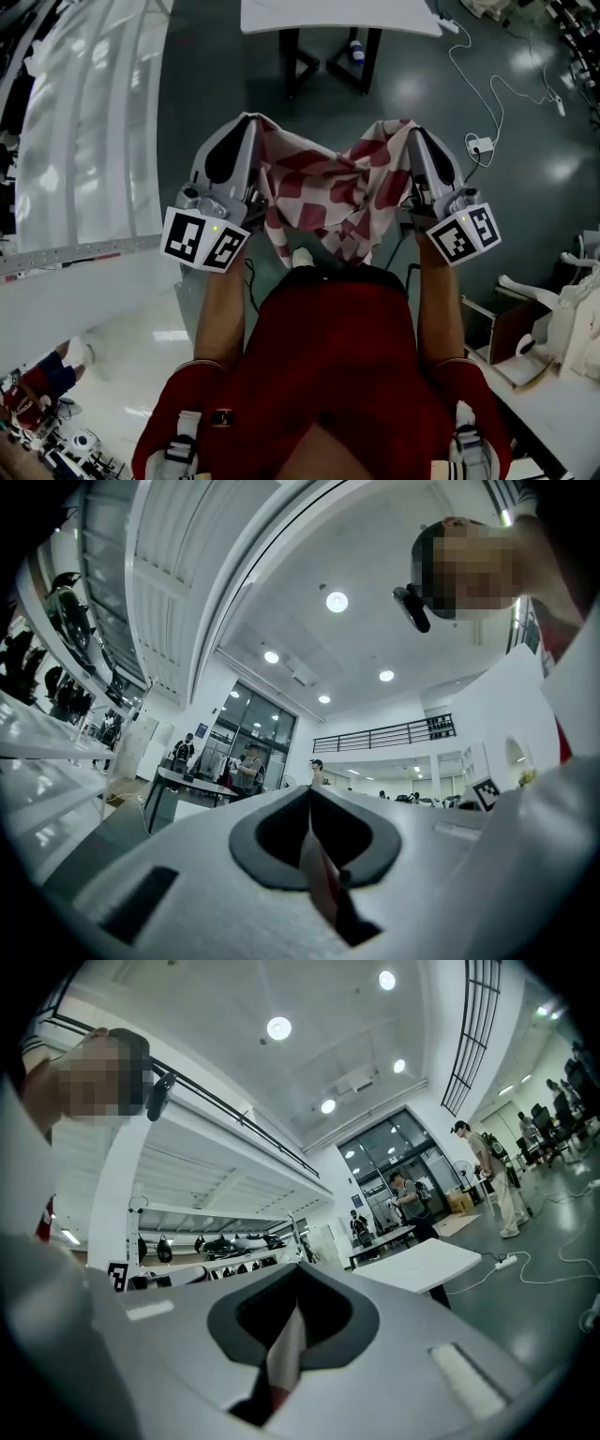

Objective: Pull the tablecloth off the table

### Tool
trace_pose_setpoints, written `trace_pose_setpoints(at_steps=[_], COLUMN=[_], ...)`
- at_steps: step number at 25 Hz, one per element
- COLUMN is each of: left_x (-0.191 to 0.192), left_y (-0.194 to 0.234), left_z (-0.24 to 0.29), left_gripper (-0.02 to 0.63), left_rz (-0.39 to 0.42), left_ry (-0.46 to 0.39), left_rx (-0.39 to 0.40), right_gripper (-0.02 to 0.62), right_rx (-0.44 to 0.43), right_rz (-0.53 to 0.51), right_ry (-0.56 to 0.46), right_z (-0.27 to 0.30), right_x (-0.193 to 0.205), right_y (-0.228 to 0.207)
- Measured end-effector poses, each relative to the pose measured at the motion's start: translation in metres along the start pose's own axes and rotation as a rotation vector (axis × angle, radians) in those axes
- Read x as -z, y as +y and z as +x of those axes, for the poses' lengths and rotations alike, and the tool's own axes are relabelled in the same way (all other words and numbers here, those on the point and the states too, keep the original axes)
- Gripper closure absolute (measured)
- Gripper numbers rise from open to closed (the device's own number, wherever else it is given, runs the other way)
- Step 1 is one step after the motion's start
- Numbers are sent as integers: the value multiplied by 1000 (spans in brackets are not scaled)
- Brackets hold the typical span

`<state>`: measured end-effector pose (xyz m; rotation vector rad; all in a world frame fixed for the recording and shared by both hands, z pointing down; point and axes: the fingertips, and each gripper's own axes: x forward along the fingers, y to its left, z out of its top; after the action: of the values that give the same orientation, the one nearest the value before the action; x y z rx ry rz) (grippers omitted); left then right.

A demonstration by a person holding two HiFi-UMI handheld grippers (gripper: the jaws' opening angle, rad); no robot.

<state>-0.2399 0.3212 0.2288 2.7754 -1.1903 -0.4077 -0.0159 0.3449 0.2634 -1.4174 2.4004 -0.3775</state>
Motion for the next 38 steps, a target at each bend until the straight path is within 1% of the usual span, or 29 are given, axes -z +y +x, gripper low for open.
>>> trace_pose_setpoints(at_steps=[3, 7, 13, 20, 25, 31, 38], left_x=[-6, -10, -20, -22, -16, -23, -26], left_y=[-2, -12, -25, -25, -33, -18, -23], left_z=[-2, -3, -20, -34, -20, -21, -9], left_gripper=[598, 598, 598, 598, 598, 598, 598], left_rz=[15, 27, 40, 43, 51, 50, 49], left_ry=[3, -16, -34, -39, -18, 0, 1], left_rx=[-5, -25, -40, -24, -14, 8, 24], right_gripper=[581, 581, 581, 581, 581, 581, 581], right_rx=[-11, -48, -76, -66, -59, -37, -27], right_rz=[-21, -57, -83, -119, -113, -103, -105], right_ry=[-9, -12, -33, -61, -70, -70, -70], right_z=[-2, -9, -22, -27, -31, -19, -20], right_x=[-4, -11, -21, -24, -29, -22, -29], right_y=[9, 16, 34, 46, 29, 38, 32])
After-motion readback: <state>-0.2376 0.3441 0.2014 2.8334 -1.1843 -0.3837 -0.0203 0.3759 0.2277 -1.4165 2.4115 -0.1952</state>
